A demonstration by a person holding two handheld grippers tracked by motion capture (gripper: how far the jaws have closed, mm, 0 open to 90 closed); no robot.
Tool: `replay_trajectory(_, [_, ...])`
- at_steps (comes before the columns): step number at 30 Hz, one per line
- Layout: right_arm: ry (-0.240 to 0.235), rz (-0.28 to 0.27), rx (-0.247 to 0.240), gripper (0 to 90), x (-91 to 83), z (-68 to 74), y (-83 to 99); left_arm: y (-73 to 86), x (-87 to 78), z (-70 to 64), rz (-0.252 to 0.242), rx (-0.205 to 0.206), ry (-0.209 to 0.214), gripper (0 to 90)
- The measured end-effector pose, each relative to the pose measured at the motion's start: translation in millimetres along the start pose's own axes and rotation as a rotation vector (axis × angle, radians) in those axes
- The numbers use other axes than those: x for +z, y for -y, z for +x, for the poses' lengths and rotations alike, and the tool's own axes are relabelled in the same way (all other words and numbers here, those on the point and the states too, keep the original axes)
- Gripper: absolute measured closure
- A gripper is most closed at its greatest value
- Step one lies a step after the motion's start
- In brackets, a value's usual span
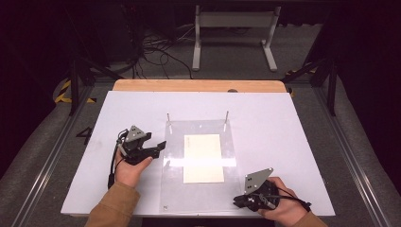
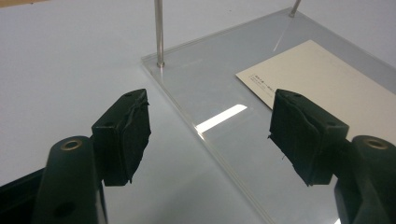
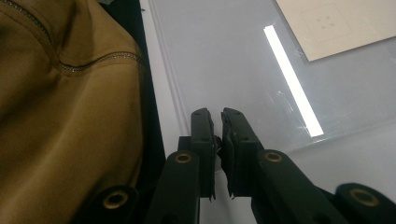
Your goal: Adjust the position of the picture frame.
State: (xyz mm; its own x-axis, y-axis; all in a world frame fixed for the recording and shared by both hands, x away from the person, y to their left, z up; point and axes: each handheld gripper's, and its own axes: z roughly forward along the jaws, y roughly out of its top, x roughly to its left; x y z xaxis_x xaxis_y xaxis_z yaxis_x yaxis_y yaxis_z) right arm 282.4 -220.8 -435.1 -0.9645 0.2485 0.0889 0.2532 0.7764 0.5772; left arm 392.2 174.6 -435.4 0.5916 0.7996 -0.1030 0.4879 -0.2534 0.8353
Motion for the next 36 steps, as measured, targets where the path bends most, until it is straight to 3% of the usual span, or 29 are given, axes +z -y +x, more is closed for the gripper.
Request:
replay_trajectory(5, [-0.017, -0.007, 0.004, 81.9, -0.1, -1.0, 0.4, 1.1, 1.5, 1.0, 0.021, 0.005, -0.007, 31.7])
replay_trajectory(8, [-0.013, -0.04, 0.024, 76.0, -1.9, -3.8, 1.9, 2.4, 3.3, 2.2, 0.047, 0.001, -0.018, 38.2])
replay_trajectory(12, [0.03, -0.104, 0.037, 76.4, -11.7, -7.0, 2.3, 3.6, 9.2, 7.0, 0.097, 0.0, -0.06, 61.1])
replay_trajectory(14, [0.06, -0.135, 0.058, 77.1, -17.6, -9.7, 3.9, 4.9, 13.6, 10.9, 0.127, -0.018, -0.058, 81.4])
replay_trajectory(16, [0.075, -0.152, 0.071, 77.7, -20.8, -12.0, 5.8, 6.5, 19.2, 14.5, 0.16, -0.045, -0.047, 89.5])
replay_trajectory(20, [0.099, -0.172, 0.093, 78.2, -26.0, -15.0, 9.1, 9.2, 32.7, 14.5, 0.218, -0.05, -0.019, 89.7])
replay_trajectory(28, [0.133, -0.194, 0.116, 78.3, -32.6, -18.6, 14.5, 5.4, 42.3, 9.9, 0.209, -0.036, 0.026, 89.9])
replay_trajectory(36, [0.147, -0.212, 0.15, 78.4, -36.6, -21.2, 21.9, 0.6, 49.9, 5.0, 0.202, -0.005, 0.004, 89.9])
